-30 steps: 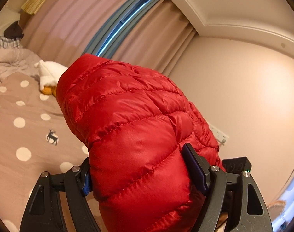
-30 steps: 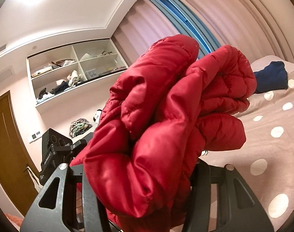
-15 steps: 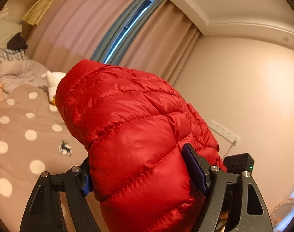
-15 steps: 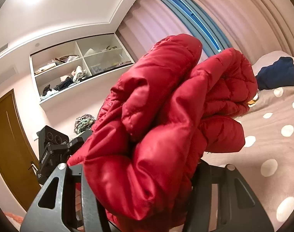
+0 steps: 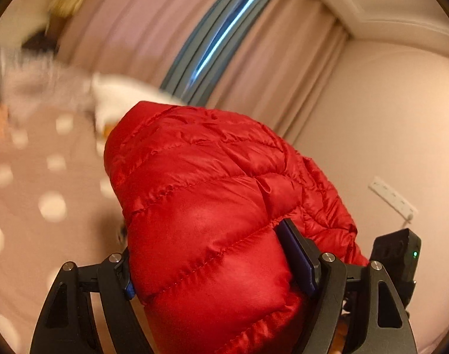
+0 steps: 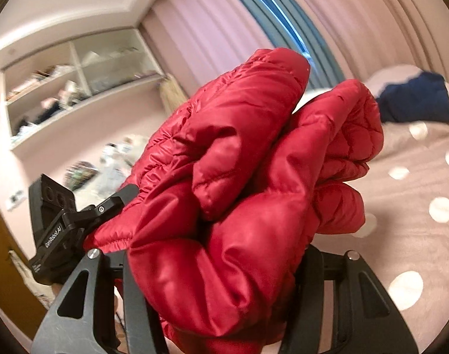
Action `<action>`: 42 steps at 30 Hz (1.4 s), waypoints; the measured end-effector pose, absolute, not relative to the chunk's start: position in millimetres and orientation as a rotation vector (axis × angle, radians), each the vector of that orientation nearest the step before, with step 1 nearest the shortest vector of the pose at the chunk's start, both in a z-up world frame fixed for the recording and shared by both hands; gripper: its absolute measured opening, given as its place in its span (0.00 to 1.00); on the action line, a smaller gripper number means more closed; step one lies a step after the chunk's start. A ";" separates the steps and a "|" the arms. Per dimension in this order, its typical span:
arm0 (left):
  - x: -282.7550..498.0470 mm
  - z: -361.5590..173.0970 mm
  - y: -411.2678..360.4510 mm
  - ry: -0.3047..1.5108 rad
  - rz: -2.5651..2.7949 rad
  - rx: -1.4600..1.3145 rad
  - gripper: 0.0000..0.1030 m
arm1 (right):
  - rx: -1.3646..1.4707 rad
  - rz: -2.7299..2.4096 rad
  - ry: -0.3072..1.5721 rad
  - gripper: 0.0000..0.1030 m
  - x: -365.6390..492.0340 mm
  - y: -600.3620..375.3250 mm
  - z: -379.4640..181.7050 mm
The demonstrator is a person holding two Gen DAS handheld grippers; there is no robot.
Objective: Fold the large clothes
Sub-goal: 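Hold the lifted red bundle up in the air with both tools, then lower the bundle onto the bed and open both tools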
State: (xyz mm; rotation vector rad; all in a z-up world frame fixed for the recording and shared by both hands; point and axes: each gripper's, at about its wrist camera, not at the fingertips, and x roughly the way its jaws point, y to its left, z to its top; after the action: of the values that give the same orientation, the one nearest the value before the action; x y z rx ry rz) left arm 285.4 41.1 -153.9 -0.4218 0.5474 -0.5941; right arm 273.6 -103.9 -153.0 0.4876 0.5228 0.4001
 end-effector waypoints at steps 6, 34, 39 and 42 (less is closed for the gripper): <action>327.2 -311.7 28.2 0.933 -0.488 -0.443 0.76 | 0.493 0.226 0.892 0.50 311.1 -123.3 -291.0; 185.0 -147.1 50.8 0.645 -0.334 -0.236 0.78 | 0.279 0.027 0.766 0.68 181.4 -174.8 -174.6; 139.9 -104.0 38.6 0.497 -0.328 -0.156 0.78 | 0.211 0.037 0.684 0.68 147.4 -147.7 -126.0; 107.5 -83.8 38.5 0.422 -0.330 -0.117 0.78 | 0.171 0.013 0.639 0.68 122.0 -140.8 -101.7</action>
State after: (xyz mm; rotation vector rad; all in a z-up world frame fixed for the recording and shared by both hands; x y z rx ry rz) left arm 107.5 38.5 -83.8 -0.1167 0.4217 -0.3298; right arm 122.0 -140.8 -101.7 0.1706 0.6395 0.0129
